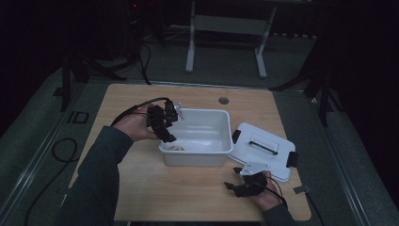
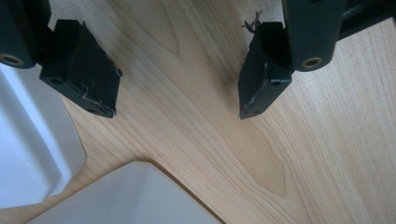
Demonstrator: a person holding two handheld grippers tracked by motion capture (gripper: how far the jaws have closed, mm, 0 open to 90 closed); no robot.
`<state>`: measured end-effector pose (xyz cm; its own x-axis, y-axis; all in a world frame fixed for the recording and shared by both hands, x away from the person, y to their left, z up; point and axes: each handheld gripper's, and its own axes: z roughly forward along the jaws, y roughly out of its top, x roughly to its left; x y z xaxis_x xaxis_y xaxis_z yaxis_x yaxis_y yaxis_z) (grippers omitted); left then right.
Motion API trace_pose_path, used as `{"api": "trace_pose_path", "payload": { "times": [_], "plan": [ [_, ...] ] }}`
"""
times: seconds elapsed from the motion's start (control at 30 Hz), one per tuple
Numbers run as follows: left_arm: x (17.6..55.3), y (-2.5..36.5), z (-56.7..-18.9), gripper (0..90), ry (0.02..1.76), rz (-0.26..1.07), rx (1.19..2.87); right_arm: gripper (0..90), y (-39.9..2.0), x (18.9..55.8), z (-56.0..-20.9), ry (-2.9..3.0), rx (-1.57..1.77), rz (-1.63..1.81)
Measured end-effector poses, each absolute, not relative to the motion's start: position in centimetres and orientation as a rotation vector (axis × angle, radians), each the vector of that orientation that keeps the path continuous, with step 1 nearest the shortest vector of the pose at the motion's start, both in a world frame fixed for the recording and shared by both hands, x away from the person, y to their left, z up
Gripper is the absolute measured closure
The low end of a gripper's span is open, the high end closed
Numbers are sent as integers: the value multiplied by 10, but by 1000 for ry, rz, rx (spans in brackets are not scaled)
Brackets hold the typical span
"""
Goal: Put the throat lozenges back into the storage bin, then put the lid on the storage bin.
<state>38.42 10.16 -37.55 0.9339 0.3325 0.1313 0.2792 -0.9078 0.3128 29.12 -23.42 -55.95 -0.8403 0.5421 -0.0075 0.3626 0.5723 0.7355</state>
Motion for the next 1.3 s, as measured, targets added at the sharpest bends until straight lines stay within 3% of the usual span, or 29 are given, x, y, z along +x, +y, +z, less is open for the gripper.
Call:
{"api": "trace_pose_path", "payload": {
  "times": [1.3],
  "plan": [
    [380, 159, -390, 422, 664, 318, 2646, 290, -234, 291, -559, 2574, 753, 1124]
  ]
}}
